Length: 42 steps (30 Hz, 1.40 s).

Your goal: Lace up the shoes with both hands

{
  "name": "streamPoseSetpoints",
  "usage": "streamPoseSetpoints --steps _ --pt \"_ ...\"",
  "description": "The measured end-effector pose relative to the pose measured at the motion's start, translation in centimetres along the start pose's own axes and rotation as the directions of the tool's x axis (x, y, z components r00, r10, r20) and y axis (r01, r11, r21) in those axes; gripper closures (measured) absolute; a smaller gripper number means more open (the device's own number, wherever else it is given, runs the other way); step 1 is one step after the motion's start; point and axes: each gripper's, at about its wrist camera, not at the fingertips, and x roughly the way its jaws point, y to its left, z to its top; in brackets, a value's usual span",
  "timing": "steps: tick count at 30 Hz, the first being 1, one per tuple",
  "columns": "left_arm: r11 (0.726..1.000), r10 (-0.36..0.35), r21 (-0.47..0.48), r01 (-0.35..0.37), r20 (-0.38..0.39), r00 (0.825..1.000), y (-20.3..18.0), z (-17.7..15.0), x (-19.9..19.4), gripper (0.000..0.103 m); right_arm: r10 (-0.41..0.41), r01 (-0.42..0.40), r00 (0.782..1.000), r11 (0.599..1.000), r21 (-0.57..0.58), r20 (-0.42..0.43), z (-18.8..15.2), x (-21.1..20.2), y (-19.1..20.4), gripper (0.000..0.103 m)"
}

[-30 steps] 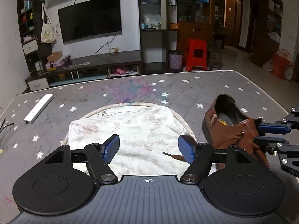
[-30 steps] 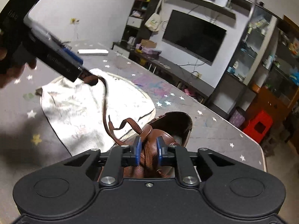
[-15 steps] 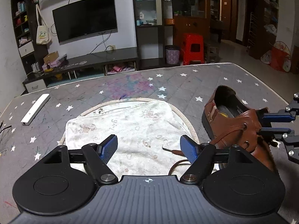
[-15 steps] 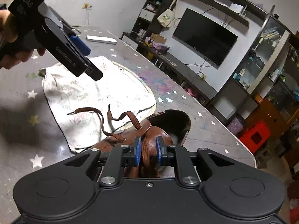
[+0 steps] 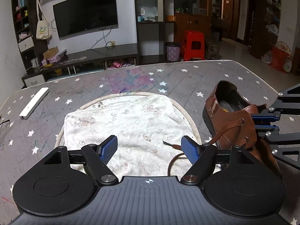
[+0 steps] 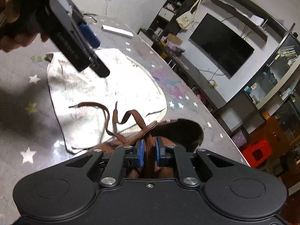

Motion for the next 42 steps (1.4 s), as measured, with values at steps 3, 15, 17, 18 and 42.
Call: streamPoseSetpoints --steps 3,15,17,18,42 --pt "1.000 -0.004 -0.010 0.004 0.002 1.000 -0.2 -0.1 -0.2 0.027 -0.030 0.030 0.999 0.999 0.026 0.024 -0.2 -0.1 0.1 0.098" --pt "0.998 -0.061 0.027 0.060 0.010 0.998 -3.1 -1.4 -1.9 0.027 -0.409 0.383 0.907 0.901 0.206 0.102 -2.7 -6.8 -0.4 0.101" --pt "0.997 -0.070 0.038 0.070 0.015 0.997 -3.6 -1.5 -2.3 0.027 -0.450 0.423 0.889 0.877 0.229 0.084 -3.6 -7.6 -0.9 0.101" --pt "0.996 -0.074 0.046 0.074 0.017 0.997 -3.9 -1.6 -2.5 0.027 -0.476 0.449 0.877 0.859 0.246 0.061 -4.2 -8.1 -1.5 0.101" --pt "0.981 -0.120 0.153 0.121 -0.017 0.993 -7.7 -1.7 -1.5 0.025 -0.312 0.362 0.928 0.883 0.300 -0.202 -9.7 -7.3 -2.9 0.074"
